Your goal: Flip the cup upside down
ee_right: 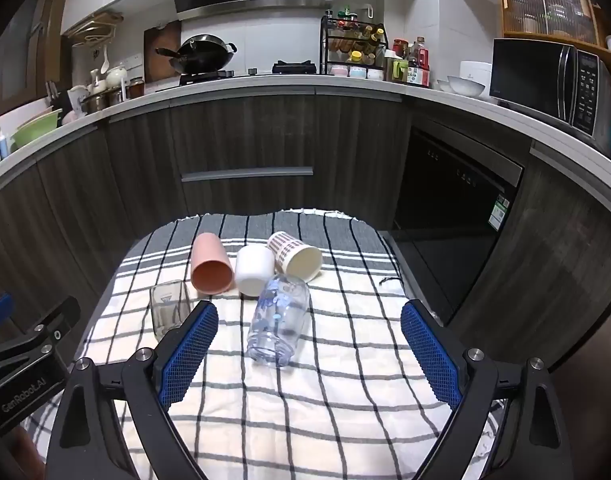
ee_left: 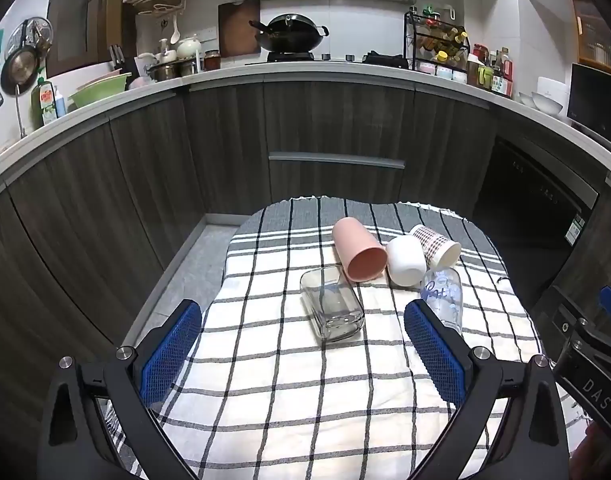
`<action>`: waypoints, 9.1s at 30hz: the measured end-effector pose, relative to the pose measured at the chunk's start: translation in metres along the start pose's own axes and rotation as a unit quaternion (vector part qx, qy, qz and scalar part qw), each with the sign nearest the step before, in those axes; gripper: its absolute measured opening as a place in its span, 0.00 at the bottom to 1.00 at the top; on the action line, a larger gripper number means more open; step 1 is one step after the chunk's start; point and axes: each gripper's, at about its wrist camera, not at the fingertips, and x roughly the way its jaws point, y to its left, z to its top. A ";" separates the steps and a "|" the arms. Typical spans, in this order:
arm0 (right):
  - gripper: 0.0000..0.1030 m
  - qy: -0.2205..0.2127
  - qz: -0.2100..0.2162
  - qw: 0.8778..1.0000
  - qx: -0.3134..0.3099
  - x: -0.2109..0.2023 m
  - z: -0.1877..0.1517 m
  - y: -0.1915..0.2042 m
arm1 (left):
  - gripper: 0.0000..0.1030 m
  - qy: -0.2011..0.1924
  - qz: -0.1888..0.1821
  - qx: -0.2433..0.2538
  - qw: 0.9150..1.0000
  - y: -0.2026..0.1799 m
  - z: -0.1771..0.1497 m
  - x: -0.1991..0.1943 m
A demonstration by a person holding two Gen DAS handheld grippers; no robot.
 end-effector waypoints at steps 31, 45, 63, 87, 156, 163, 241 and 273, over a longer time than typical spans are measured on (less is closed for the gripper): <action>0.90 0.003 0.003 1.000 0.005 0.000 0.000 0.000 | 1.00 -0.001 0.007 0.002 1.000 0.001 -0.004 0.000; 0.90 0.004 0.004 1.000 0.006 0.000 -0.001 -0.001 | 1.00 0.000 0.007 0.002 1.000 0.001 -0.005 0.001; 0.90 0.006 0.003 1.000 0.008 0.003 -0.005 -0.003 | 1.00 0.001 0.008 0.001 1.000 0.002 -0.007 0.004; 0.90 0.007 0.004 1.000 0.009 0.004 -0.005 -0.003 | 1.00 0.004 0.008 0.002 1.000 0.002 -0.009 0.008; 0.74 0.297 0.071 0.952 -0.033 0.306 0.045 0.076 | 1.00 0.056 0.030 -0.039 0.997 0.026 0.059 0.219; 0.73 0.318 0.076 0.945 -0.031 0.322 0.037 0.082 | 1.00 0.059 0.030 -0.040 0.997 0.028 0.056 0.226; 0.84 0.139 0.058 0.987 0.063 0.053 -0.046 -0.047 | 1.00 0.009 -0.100 0.068 0.993 -0.053 -0.075 0.049; 0.84 0.155 0.032 0.980 0.120 0.090 -0.097 -0.090 | 0.65 0.003 -0.073 0.085 0.994 -0.110 -0.150 0.109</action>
